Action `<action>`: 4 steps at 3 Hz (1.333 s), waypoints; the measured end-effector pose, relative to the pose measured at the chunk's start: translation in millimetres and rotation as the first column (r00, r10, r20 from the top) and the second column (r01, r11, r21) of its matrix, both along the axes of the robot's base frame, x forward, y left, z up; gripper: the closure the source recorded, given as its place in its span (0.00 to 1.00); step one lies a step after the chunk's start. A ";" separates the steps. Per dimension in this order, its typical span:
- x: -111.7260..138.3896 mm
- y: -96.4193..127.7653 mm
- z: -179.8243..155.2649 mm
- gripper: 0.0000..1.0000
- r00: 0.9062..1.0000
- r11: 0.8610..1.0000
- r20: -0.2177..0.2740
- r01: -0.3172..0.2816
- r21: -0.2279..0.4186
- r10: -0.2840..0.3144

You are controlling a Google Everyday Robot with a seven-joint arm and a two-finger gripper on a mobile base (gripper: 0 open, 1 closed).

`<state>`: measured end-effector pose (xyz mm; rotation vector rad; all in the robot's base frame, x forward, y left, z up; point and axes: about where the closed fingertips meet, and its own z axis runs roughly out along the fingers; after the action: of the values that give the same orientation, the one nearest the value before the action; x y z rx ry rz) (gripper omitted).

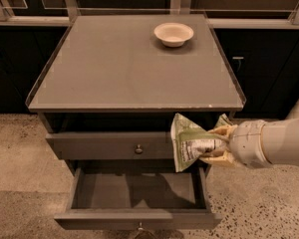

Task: Pick green jalapeno chip bag from middle drawer and place on counter

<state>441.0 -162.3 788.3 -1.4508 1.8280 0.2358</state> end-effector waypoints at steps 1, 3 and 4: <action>0.8 1.5 5.7 1.00 1.000 1.000 0.026 -0.008 0.002 0.008; 45.6 -21.4 100.5 1.00 0.979 0.992 0.192 -0.040 -0.117 0.062; 93.8 -23.3 129.8 1.00 0.968 0.988 0.222 -0.089 -0.126 0.116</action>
Offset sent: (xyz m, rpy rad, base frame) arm 0.0377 -0.0271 0.1292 -0.1499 -0.2852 0.0350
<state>534.8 -185.6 918.0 -1.5850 1.6041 0.0119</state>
